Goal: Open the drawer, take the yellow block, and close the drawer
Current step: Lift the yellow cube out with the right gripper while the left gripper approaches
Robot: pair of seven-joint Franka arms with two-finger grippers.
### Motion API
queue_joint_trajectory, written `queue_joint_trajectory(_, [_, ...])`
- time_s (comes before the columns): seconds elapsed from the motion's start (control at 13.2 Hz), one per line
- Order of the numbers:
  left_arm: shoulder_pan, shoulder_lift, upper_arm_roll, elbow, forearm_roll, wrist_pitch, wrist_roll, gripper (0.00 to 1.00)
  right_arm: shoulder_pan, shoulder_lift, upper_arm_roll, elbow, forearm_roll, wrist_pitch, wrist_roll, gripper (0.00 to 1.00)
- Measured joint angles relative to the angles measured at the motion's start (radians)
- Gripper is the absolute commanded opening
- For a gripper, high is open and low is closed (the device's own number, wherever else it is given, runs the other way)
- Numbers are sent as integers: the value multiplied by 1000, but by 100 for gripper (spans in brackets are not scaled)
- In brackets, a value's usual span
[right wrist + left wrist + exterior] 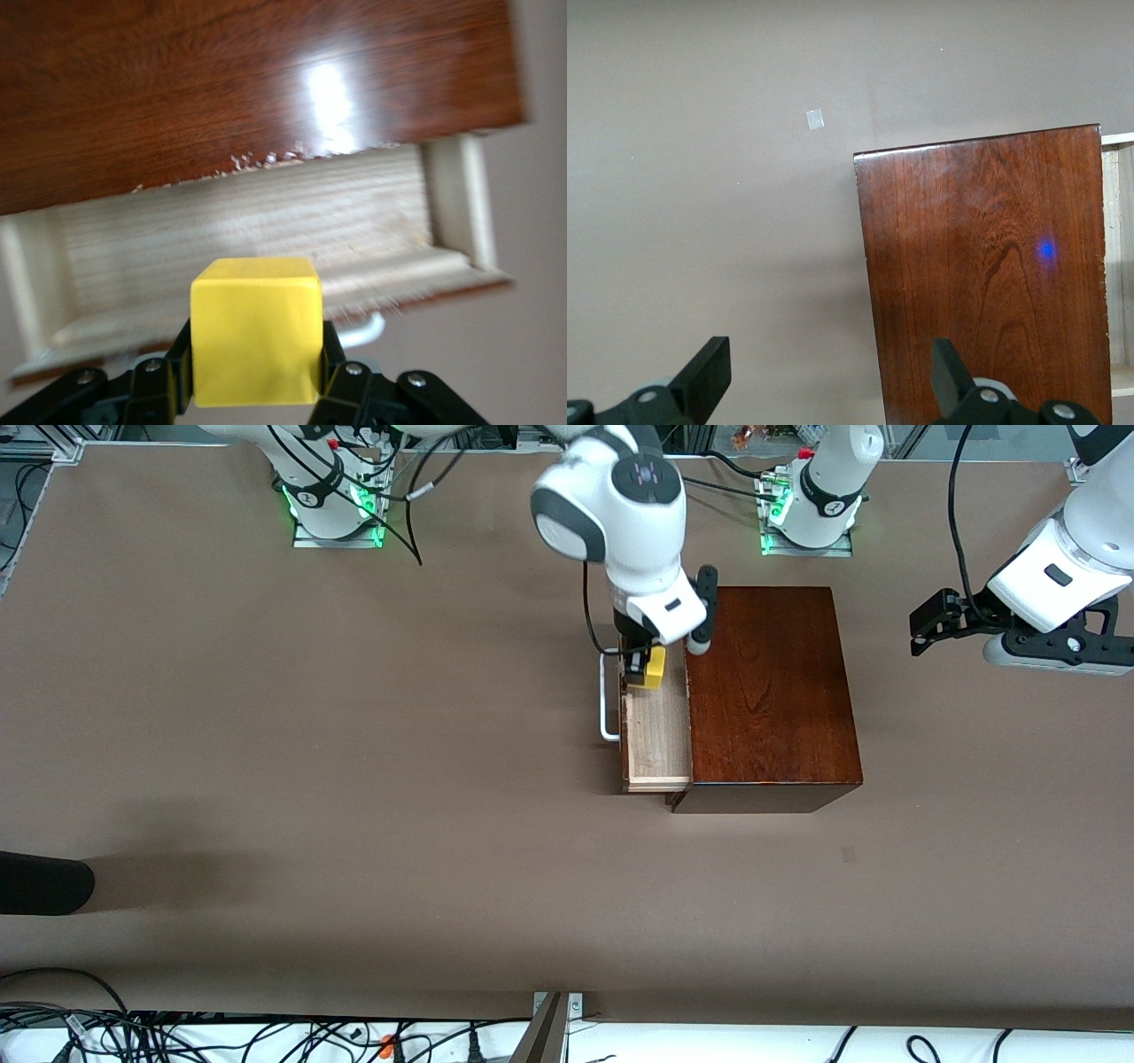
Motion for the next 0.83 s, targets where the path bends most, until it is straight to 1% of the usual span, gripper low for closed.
queue_joint_trajectory(0.08, [0, 0, 0, 0, 0, 0, 0, 100, -22, -36, -3, 7, 15, -48, 5, 0])
queue_joint_trajectory(0.23, [-1, 0, 0, 1, 0, -2, 0, 100, -102, -102, -10, 9, 54, -131, 6, 0])
queue_joint_trajectory(0.45, [-8, 8, -1, 19, -2, -37, 0, 100, -287, -170, -18, 9, 116, -266, -6, 0])
queue_joint_trajectory(0.6, [-12, 23, -11, 35, -32, -90, 1, 100, -398, -189, -20, 7, 126, -331, -36, 0])
queue_joint_trajectory(0.68, [-14, 37, -27, 37, -47, -131, 3, 100, -443, -191, -21, 2, 128, -346, -40, 0])
queue_joint_trajectory(0.83, [-15, 85, -105, 38, -61, -169, 11, 100, -518, -191, -24, -26, 131, -351, -40, 0])
